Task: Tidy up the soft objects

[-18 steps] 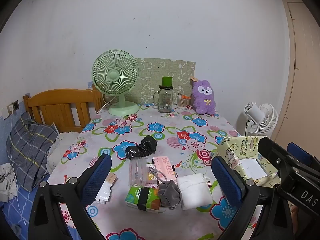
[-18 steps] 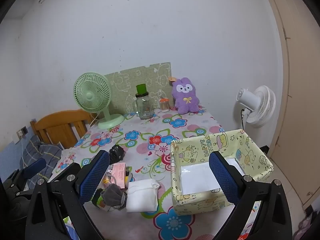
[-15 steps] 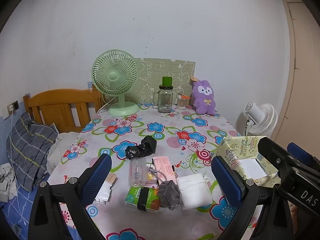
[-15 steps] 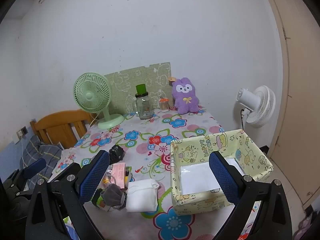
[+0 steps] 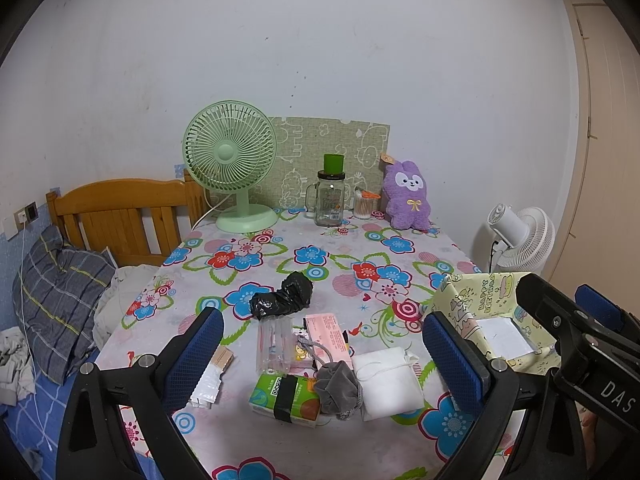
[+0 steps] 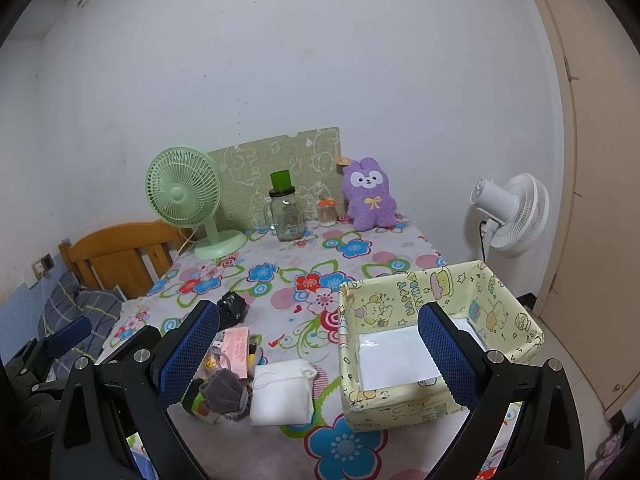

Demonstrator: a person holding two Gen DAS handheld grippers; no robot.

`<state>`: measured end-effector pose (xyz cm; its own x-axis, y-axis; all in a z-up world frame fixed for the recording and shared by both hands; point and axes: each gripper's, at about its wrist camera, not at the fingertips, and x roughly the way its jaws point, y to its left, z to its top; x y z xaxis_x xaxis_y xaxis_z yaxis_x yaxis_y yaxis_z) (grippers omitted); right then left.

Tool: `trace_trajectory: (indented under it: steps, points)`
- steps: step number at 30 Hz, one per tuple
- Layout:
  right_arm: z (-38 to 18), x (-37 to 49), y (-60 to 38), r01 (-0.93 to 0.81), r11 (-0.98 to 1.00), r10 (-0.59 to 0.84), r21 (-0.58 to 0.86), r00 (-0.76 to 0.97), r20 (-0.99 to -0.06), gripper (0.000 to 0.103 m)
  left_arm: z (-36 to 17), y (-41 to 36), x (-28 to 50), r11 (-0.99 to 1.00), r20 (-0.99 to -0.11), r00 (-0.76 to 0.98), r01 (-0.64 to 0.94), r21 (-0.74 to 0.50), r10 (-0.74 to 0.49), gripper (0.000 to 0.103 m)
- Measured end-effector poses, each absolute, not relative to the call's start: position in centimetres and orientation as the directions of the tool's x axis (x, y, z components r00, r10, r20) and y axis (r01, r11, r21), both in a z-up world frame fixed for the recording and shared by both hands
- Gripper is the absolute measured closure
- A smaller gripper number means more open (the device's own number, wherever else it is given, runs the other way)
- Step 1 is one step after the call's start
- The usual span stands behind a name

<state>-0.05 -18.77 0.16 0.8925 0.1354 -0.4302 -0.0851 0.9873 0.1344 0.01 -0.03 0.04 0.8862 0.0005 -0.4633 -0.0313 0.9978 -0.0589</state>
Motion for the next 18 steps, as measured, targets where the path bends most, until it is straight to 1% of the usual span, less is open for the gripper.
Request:
trace_trajectory:
  steps: [18]
  points:
    - [0.21,-0.16,-18.71,-0.085,0.986,0.140,0.144,0.890,-0.434,0.002,0.05,-0.03,-0.02,0.998,-0.465,0.885,-0.031,-0.060,0.000,0.003]
